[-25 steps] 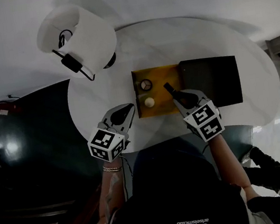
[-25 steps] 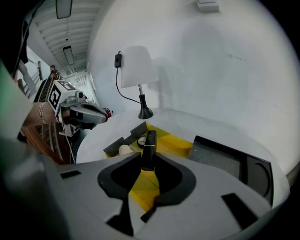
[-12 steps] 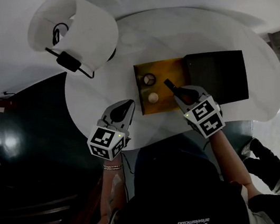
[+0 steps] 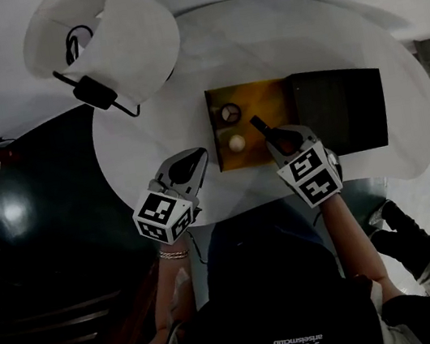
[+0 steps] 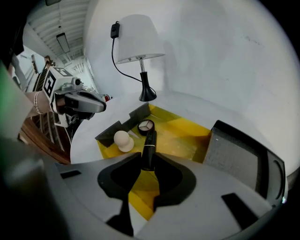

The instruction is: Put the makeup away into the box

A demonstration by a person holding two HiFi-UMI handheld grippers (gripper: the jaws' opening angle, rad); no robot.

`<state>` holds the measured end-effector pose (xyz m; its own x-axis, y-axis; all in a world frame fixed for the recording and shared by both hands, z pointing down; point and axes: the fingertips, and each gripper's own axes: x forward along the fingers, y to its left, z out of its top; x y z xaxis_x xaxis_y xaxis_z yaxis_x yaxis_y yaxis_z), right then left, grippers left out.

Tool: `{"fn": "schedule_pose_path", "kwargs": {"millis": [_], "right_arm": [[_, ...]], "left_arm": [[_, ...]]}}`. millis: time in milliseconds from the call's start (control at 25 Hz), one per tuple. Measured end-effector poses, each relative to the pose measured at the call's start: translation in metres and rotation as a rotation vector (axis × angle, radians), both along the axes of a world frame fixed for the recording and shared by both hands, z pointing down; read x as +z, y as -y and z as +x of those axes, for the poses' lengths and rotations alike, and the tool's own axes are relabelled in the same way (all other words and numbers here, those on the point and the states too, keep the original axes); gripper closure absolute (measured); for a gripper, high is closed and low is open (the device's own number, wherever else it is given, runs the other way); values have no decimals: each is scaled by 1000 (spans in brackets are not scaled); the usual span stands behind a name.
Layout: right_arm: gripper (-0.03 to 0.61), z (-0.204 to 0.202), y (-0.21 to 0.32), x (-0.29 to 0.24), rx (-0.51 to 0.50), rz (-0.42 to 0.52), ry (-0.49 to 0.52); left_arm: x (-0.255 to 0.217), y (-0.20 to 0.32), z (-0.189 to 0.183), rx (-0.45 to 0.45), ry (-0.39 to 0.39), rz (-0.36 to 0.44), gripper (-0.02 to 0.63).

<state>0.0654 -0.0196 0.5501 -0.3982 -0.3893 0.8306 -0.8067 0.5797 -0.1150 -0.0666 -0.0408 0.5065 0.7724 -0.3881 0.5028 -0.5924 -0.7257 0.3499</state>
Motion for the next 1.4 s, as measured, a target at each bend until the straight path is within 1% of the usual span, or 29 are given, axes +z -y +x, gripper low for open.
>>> {"fn": "schedule_pose_path", "kwargs": {"millis": [120,280,520,960,1160,1400], "right_arm": [[474,-1,0,4,-4,-12,-10],[474,-1,-1,10,-24,-51,-52],[474,-2,-4,19,-80,-128,-133],[476,-5,-9,33,-185,-244,-239],[476,-6,-11,38,-236,-272,-289],[476,-6,-13,41,-253,-279,-323]], "left_arm": [[2,2,-1,-3,-5,-3,597],[5,4,-2,-7,-10,-9,597],[10,5,-2,-11,-23,-29,597],[12,9,1,4,-38,-44,597],[14,10,1,5,-37,-47,597],[15,10,2,4,-43,-51,597]]}}
